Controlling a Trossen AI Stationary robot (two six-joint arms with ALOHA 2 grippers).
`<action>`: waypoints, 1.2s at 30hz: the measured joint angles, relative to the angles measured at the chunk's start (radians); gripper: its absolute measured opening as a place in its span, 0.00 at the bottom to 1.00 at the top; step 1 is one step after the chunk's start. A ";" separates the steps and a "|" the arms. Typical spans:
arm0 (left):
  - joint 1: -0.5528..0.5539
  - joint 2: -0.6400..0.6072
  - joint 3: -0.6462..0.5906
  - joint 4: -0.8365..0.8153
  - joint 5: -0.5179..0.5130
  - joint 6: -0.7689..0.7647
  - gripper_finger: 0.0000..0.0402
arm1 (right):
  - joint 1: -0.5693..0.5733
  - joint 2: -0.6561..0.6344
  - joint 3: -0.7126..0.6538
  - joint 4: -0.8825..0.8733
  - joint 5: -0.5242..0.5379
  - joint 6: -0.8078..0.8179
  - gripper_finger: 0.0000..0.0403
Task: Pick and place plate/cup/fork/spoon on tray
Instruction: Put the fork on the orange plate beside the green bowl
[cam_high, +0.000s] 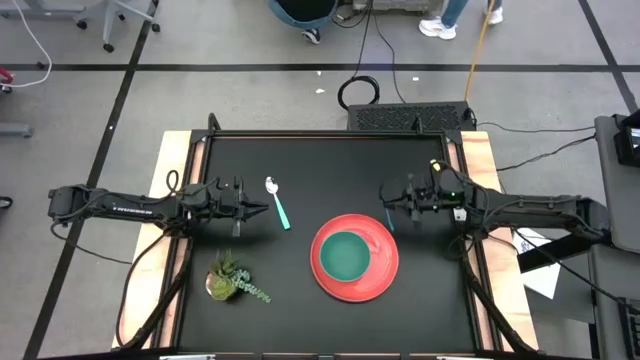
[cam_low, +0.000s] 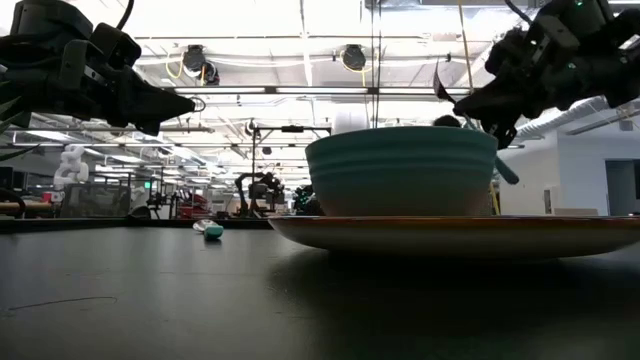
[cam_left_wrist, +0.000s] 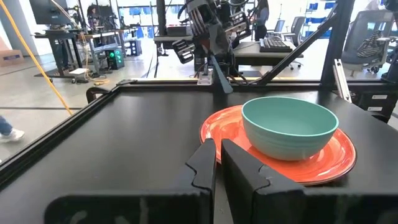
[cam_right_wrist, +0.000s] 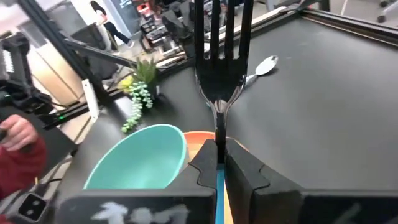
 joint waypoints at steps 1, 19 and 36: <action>0.000 0.000 0.000 0.000 0.000 -0.001 0.08 | 0.012 -0.003 0.002 0.000 0.002 0.001 0.00; 0.000 0.000 0.000 0.000 0.000 -0.015 0.08 | 0.131 -0.136 0.005 -0.059 0.126 -0.004 0.00; 0.000 0.000 0.000 0.008 0.000 -0.024 0.08 | 0.415 0.020 0.323 -0.336 0.453 0.129 0.00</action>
